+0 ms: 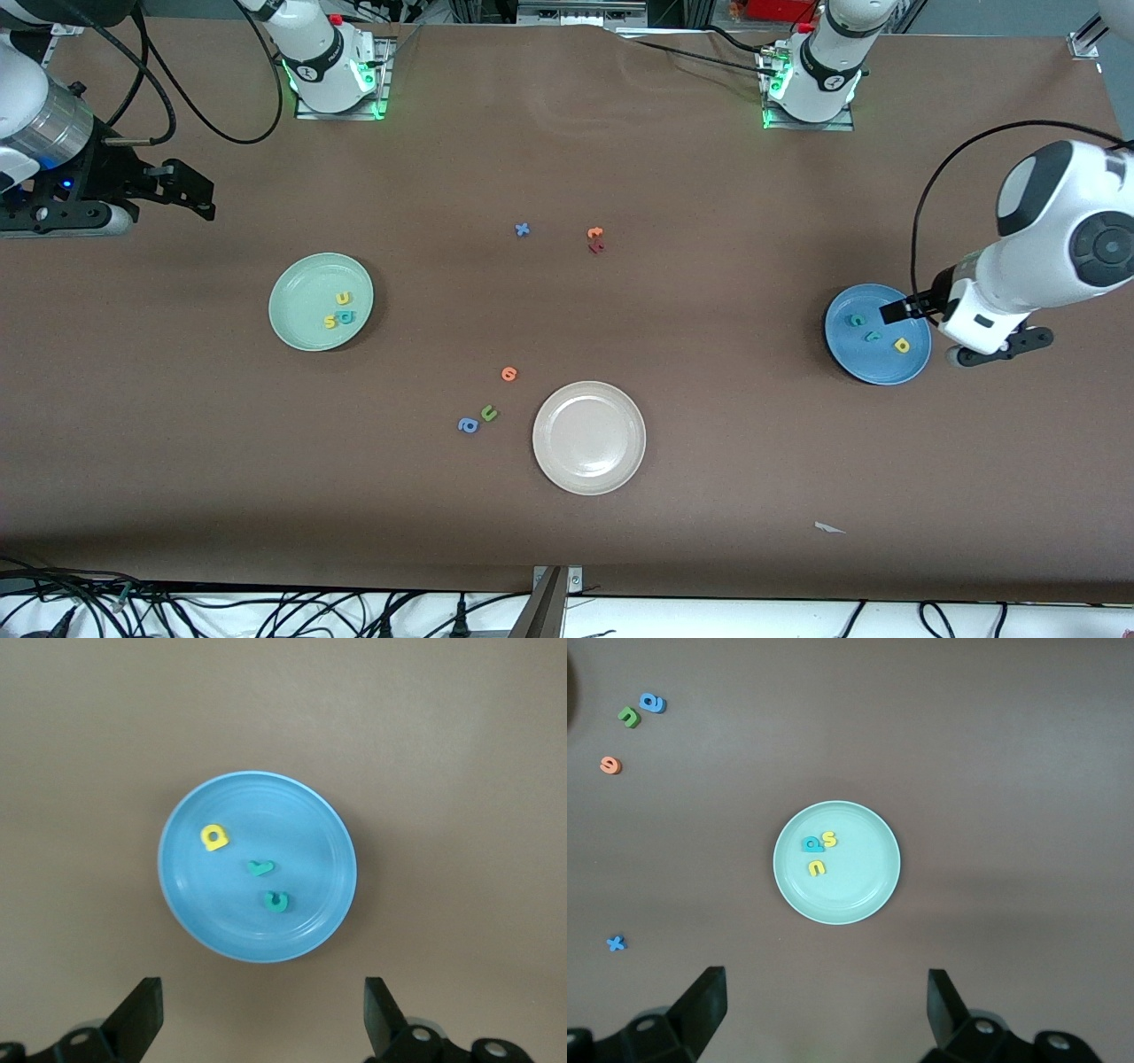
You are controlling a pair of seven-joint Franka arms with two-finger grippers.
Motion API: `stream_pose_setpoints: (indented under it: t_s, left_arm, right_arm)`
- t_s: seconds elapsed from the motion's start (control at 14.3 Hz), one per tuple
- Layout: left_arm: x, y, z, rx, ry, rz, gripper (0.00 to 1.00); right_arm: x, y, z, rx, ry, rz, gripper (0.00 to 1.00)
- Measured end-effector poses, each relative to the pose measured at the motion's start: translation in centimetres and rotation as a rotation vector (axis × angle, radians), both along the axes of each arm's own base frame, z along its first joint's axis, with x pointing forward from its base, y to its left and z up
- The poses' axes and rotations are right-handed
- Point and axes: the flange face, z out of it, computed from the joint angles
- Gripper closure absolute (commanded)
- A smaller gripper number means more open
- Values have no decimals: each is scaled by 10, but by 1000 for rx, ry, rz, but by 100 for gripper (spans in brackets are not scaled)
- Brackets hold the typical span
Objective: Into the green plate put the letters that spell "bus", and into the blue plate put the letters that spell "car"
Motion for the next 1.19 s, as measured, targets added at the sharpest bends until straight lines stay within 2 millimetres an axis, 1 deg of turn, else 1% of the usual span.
stream_pose_setpoints:
  t_s: [0.14,0.28,0.35,0.49,0.63,0.91,1.19]
  left_arm:
    - [6,3,23,9,-24,15,0]
    - [10,4,37,11,-44,23,0]
    - [12,0,44,12,-52,19,0]
    - [16,-18,62,27,-65,6,0]
    - [20,-37,78,29,-75,28,0]
    - [26,-59,103,45,-96,109,0]
    - [19,-81,124,58,-123,126,0]
  right_arm:
    - [0,0,0,0,0,0,0]
    - [0,0,0,0,0,0,0]
    - [0,0,0,0,0,0,0]
    - [0,0,0,0,0,0,0]
    - [0,0,0,0,0,0,0]
    - [0,0,0,0,-1,0,0]
    - [0,0,0,0,-1,0,0]
